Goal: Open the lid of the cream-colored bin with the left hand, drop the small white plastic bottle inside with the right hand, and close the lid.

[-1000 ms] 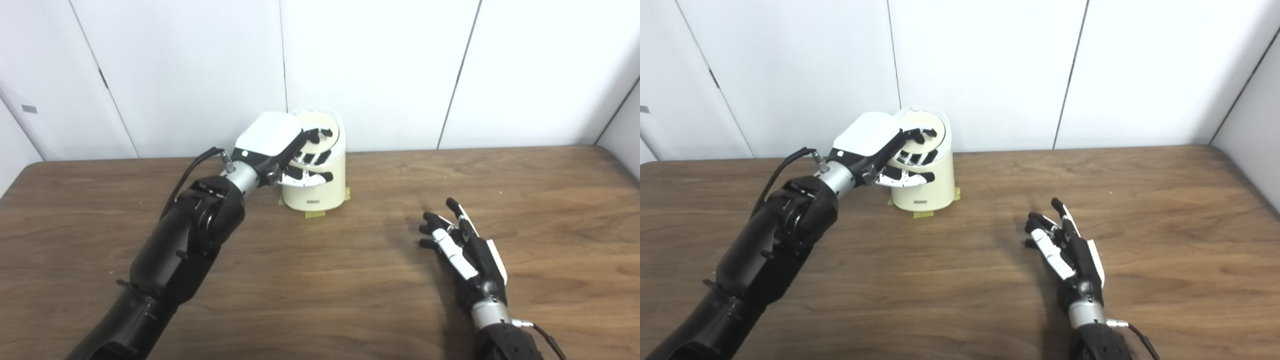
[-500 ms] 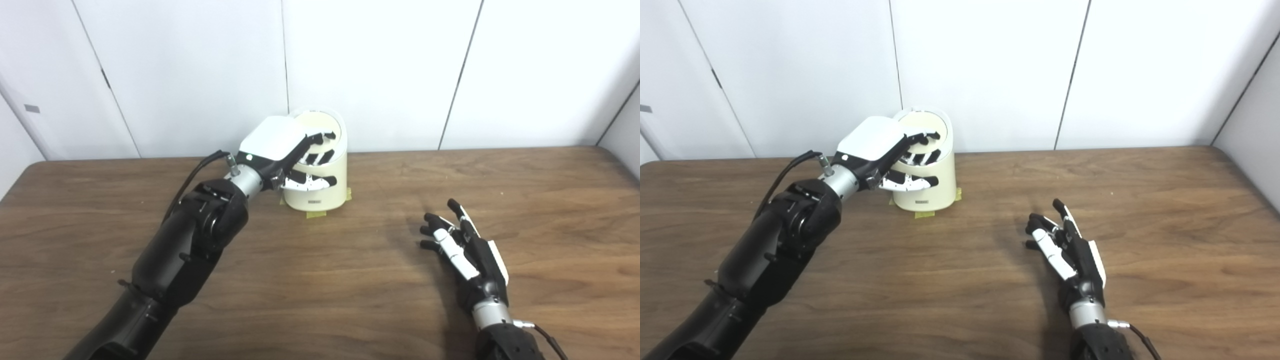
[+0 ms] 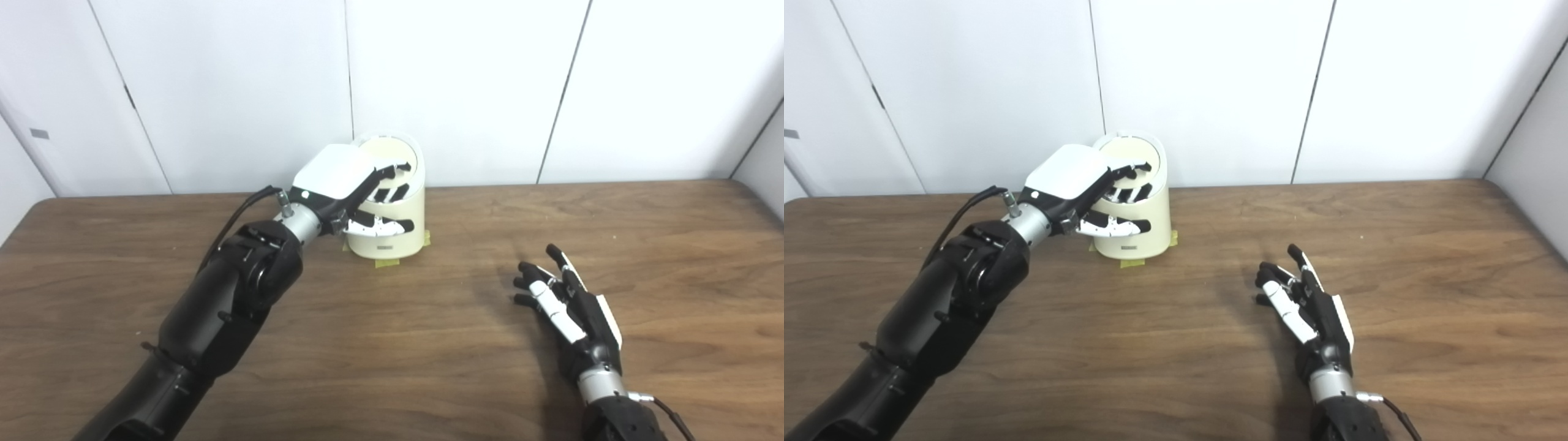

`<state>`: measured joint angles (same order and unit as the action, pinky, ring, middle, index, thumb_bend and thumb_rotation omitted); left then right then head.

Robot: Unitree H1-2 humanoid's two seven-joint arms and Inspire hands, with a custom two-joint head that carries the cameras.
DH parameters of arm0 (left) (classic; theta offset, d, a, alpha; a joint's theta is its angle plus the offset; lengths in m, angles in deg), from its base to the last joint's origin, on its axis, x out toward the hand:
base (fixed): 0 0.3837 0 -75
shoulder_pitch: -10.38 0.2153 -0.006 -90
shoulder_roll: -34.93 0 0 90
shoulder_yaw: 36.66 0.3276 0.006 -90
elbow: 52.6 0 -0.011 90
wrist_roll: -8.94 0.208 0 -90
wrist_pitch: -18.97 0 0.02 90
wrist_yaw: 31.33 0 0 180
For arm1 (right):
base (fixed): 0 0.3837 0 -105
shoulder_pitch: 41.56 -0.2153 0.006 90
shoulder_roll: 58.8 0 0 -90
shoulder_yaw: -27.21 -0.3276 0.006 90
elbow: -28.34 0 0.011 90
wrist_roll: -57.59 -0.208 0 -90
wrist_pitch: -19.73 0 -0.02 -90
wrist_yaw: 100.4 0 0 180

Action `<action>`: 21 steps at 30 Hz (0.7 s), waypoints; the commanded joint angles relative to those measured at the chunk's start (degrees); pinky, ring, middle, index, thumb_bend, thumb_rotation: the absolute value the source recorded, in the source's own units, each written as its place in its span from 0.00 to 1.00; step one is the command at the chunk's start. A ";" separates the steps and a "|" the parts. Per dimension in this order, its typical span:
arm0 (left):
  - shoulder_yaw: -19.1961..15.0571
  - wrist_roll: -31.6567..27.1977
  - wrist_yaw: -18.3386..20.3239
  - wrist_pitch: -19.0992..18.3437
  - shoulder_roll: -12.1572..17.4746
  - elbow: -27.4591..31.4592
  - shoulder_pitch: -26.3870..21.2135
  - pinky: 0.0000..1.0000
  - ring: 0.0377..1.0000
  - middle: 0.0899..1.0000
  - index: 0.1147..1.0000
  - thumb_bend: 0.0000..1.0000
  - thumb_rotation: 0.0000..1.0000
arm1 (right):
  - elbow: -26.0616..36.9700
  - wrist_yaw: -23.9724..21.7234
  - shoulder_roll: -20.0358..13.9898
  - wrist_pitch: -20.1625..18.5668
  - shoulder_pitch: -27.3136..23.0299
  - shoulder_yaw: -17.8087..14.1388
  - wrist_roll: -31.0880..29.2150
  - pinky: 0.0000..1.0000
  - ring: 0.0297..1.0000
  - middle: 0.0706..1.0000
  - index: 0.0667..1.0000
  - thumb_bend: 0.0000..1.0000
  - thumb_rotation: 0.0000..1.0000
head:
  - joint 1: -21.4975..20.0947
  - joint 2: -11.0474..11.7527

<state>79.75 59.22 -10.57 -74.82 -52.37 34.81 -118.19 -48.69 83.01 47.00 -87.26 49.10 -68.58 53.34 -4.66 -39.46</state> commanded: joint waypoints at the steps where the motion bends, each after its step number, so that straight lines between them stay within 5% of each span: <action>1: 0.57 -1.12 2.95 -0.30 0.37 0.36 1.24 0.80 0.76 0.74 0.87 0.58 0.46 | 1.59 0.20 -0.10 0.79 -1.17 -0.16 0.03 0.67 0.72 0.75 0.93 0.51 0.45 | -0.04 -0.02; 9: -4.34 -1.62 -4.14 -0.10 -1.17 4.33 2.11 0.69 0.75 0.73 0.83 0.57 0.40 | 1.65 0.50 -0.03 0.67 -1.20 -0.28 -0.01 0.66 0.71 0.75 0.93 0.53 0.47 | -0.30 0.04; 21: -17.51 -7.66 -11.29 -6.18 -6.87 13.90 7.42 0.76 0.86 0.84 0.89 0.46 0.54 | 1.63 0.73 -0.03 0.96 -1.36 -0.21 0.14 0.65 0.71 0.74 0.93 0.53 0.47 | -0.60 0.15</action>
<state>63.18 52.54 -19.72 -81.03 -58.94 46.61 -109.84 -48.52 83.66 47.00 -87.37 49.09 -68.60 53.52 -5.18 -39.29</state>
